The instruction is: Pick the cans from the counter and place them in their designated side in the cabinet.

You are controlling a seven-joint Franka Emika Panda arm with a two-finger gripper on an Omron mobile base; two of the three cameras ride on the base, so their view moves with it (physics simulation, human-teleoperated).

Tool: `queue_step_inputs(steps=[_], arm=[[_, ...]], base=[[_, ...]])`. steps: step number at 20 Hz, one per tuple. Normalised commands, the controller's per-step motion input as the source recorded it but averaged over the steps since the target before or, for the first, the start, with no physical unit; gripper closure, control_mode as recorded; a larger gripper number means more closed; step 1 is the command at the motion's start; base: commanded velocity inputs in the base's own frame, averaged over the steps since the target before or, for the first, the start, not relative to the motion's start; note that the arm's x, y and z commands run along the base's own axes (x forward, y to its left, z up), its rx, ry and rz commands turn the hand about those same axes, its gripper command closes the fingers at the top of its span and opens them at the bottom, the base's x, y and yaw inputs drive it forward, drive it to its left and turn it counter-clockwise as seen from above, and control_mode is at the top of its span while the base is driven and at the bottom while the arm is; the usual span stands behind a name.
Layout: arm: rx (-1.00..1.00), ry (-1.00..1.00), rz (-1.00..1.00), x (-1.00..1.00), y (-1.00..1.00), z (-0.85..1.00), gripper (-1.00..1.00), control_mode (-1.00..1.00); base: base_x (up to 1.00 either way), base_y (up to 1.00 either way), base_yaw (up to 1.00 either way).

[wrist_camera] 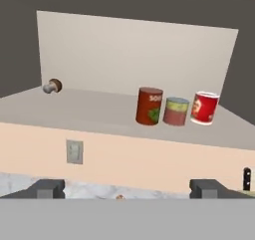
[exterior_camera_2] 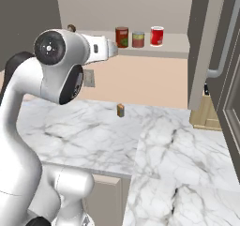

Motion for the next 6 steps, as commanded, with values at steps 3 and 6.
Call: queue_step_inputs(steps=[3,6], arm=[[0.0,0.0,0.0,-0.67,0.06,-0.14,-1.0,-1.0],[-0.01,0.09,0.01,-0.58,0.02,-0.14,-1.0,-1.0]], base=[[0.0,0.0,0.0],[0.0,0.0,0.0]])
